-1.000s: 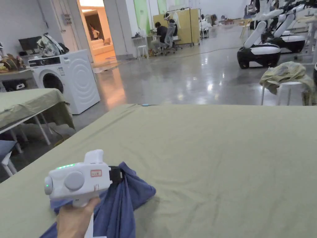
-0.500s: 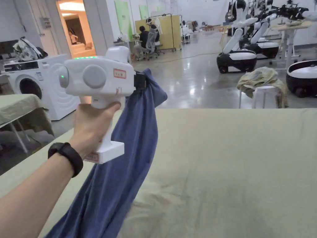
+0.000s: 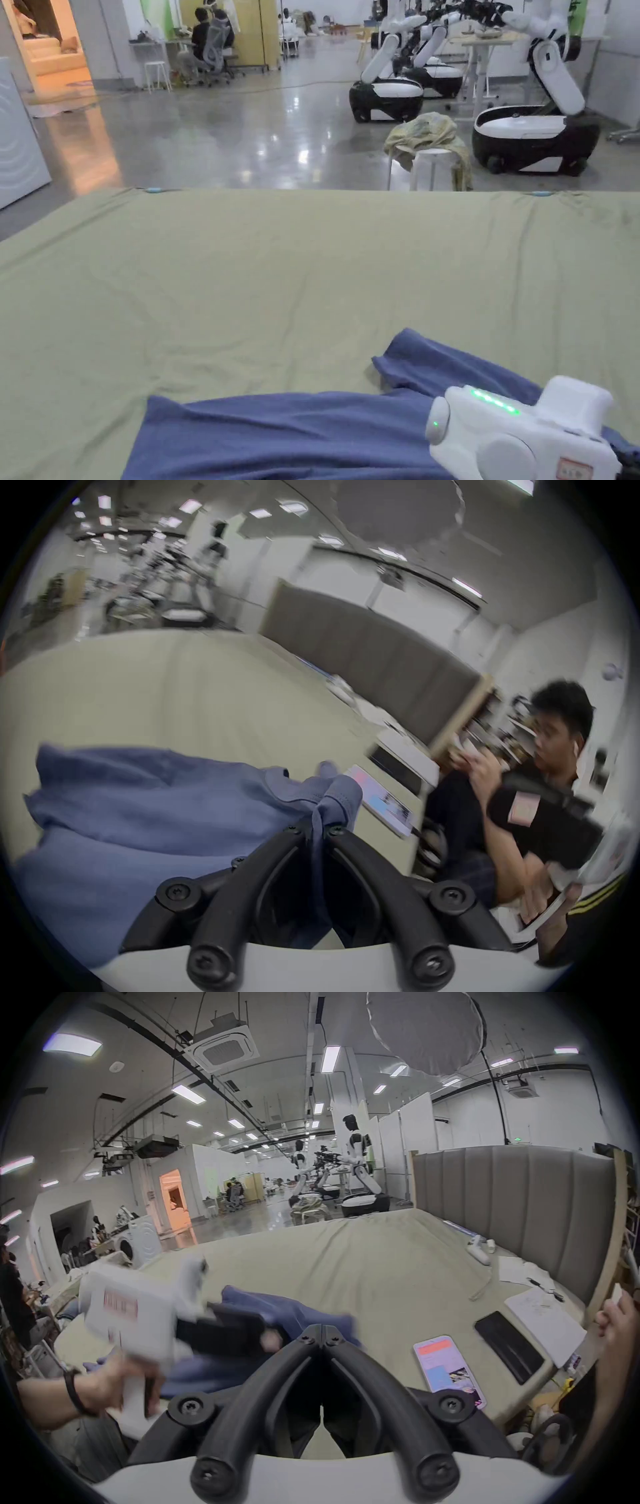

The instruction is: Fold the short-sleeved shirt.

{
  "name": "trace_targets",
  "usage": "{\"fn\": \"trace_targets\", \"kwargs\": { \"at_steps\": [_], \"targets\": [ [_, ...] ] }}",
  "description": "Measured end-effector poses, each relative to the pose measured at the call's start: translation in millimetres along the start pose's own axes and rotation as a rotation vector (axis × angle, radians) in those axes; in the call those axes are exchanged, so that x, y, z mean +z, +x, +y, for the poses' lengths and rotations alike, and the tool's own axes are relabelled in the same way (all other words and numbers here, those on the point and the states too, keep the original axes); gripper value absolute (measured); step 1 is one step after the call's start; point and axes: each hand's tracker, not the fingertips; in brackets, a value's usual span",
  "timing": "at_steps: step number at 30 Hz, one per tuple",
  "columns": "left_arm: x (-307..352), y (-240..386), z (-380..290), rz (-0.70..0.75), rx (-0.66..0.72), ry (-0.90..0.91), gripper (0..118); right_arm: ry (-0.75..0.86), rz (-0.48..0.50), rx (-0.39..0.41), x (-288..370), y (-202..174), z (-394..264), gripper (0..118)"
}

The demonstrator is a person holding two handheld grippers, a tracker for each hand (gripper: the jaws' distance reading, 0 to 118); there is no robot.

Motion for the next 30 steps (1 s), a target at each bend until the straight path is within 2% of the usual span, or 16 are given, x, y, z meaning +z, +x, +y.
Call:
{"fn": "trace_targets", "kwargs": {
  "at_steps": [2,5,6,7,8,10,13,15,17,22,26,27,28,29,30],
  "targets": [
    [-12.5,15.6,-15.6,-0.021,-0.038,-0.026,6,0.001,-0.033,0.036,8.2,1.6,-1.4,0],
    [-11.9,25.8,-32.4,0.057,-0.148,-0.016,10,-0.001,-0.034,0.048,10.4,1.3,-3.6,0],
    [-7.1,21.0,-33.5,0.07,-0.142,0.004,30,-0.002,-0.025,0.043,9.2,1.0,-4.0,0],
    [-2.4,16.7,-34.6,0.055,-0.132,0.0,57,-0.004,-0.011,0.038,6.5,1.8,-5.4,0],
    [10.0,15.8,-34.7,0.075,-0.134,0.038,72,-0.008,0.001,0.038,4.4,0.4,-5.5,0],
    [41.5,6.6,-31.8,0.161,-0.106,0.155,72,-0.007,0.008,0.051,3.2,-5.8,-5.0,0],
    [111.0,-5.4,-30.3,0.32,-0.135,0.308,72,0.013,0.039,0.073,3.8,-14.7,-3.0,0],
    [169.8,-14.7,-35.5,0.43,-0.166,0.363,72,0.03,0.057,0.086,3.5,-21.2,-1.6,0],
    [220.6,-19.2,-45.7,0.564,-0.129,0.414,72,0.051,0.081,0.083,0.0,-26.6,-1.4,0],
    [328.8,-18.8,-84.3,0.686,0.084,0.618,71,0.051,0.164,0.027,-16.7,-41.0,-1.4,0],
    [371.0,0.8,-112.2,0.824,0.055,0.642,68,0.033,0.203,0.036,-25.9,-56.4,-3.1,0],
    [376.0,6.2,-116.8,0.874,0.051,0.642,62,0.033,0.209,0.042,-26.6,-60.0,-3.5,0],
    [379.0,9.6,-121.2,0.897,0.04,0.649,48,0.033,0.214,0.047,-27.0,-62.8,-3.2,0],
    [383.7,13.0,-124.0,0.905,0.035,0.638,21,0.034,0.216,0.051,-27.3,-65.5,-3.1,0],
    [387.6,16.7,-128.3,0.901,0.044,0.647,11,0.037,0.219,0.057,-27.4,-67.7,-2.7,0]
  ]
}}
